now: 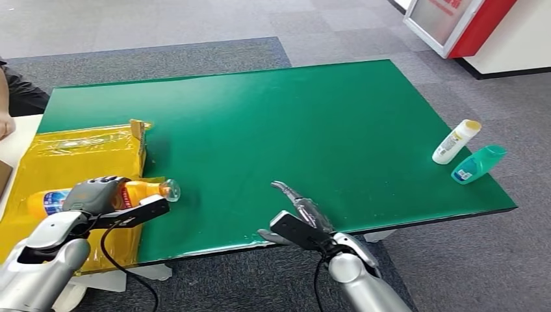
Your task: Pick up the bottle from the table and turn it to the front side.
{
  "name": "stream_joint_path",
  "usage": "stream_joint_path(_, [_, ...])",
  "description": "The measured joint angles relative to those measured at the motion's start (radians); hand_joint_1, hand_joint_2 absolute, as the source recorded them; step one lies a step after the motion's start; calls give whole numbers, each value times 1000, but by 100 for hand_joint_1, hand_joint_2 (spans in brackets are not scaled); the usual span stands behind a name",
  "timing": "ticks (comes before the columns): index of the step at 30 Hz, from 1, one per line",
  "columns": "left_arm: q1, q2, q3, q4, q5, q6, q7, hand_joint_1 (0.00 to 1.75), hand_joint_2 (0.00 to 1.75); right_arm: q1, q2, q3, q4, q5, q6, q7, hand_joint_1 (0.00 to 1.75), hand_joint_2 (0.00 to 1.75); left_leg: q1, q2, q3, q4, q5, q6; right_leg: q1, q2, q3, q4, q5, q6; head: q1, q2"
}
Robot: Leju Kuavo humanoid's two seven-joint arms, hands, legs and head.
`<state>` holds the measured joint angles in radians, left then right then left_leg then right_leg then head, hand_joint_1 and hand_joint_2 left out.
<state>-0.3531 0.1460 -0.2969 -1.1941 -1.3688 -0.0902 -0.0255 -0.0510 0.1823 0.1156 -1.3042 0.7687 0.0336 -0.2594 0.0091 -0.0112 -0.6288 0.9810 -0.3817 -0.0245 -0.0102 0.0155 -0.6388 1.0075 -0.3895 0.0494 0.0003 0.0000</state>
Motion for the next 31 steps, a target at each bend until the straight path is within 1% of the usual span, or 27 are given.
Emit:
stream_joint_path(1, [0, -6, 0, 3, 3, 0, -1, 57, 175, 0, 0, 0, 2, 0, 0, 0, 0, 175, 0, 0, 0, 0, 0, 0, 0, 0, 0, 0, 0, 0, 0, 0])
stream_joint_path(2, [1, -12, 1, 6, 8, -1, -2, 41, 175, 0, 0, 0, 4, 0, 0, 0, 0, 175, 0, 0, 0, 0, 0, 0, 0, 0, 0, 0, 0, 0, 0, 0])
stream_joint_path(7, [5, -37, 16, 16, 21, -19, 3, 1, 175, 0, 0, 0, 7, 0, 0, 0, 0, 175, 0, 0, 0, 0, 0, 0, 0, 0, 0, 0, 0, 0, 0, 0])
stream_joint_path(10, [6, -48, 27, 23, 12, -52, 32, 0, 175, 0, 0, -1, 7, 1, 4, 0, 0, 175, 0, 0, 0, 0, 0, 0, 0, 0, 0, 0, 0, 0, 0, 0])
stream_joint_path(14, [7, -64, 53, 27, -6, -86, 63, 0, 0, 0, 0, -3, 7, 3, 12, 0, 0, 175, 0, 0, 0, 0, 0, 0, 0, 0, 0, 0, 0, 0, 0, 0])
stream_joint_path(16, [10, -74, 70, 21, -19, -109, 80, 0, 0, 2, 0, -4, 6, 3, 14, 2, 0, 175, 0, 0, 0, 0, 0, 0, 0, 0, 0, 0, 0, 0, 0, 0])
stream_joint_path(19, [32, -91, 97, -24, -14, -137, 92, 0, 0, 15, 0, -9, -9, 2, 15, 10, 0, 175, 0, 0, 0, 0, 0, 0, 0, 0, 0, 0, 0, 0, 0, 0])
stream_joint_path(22, [74, -103, 126, -102, 54, -140, 73, 0, 0, 33, 0, -22, -33, -3, 16, 16, 0, 175, 0, 0, 0, 0, 0, 0, 0, 0, 0, 0, 0, 0, 0, 0])
stream_joint_path(26, [163, -112, 178, -281, 288, -72, -41, 0, 175, 72, 0, -54, -82, -15, 15, 17, 0, 175, 0, 0, 0, 0, -2, 0, 0, 0, 0, 0, -1, 0, 0, 0])
stream_joint_path(28, [209, -117, 201, -373, 399, -52, -103, 0, 175, 89, 0, -66, -106, -19, 15, 11, 0, 175, 0, 0, 0, 0, -3, 0, 0, 0, 0, 0, -2, 0, 0, 0])
stream_joint_path(30, [267, -125, 217, -466, 559, -45, -200, 0, 175, 107, 1, -74, -131, -27, 14, -7, 0, 175, 0, 0, 0, 0, -4, 0, 0, 0, 0, 0, -3, -1, 0, 0])
stream_joint_path(31, [284, -127, 222, -492, 610, -44, -231, 0, 175, 112, 1, -75, -139, -31, 14, -13, 0, 175, 0, 0, 0, 0, -4, 0, 0, 0, 0, 0, -3, -1, 0, 0])
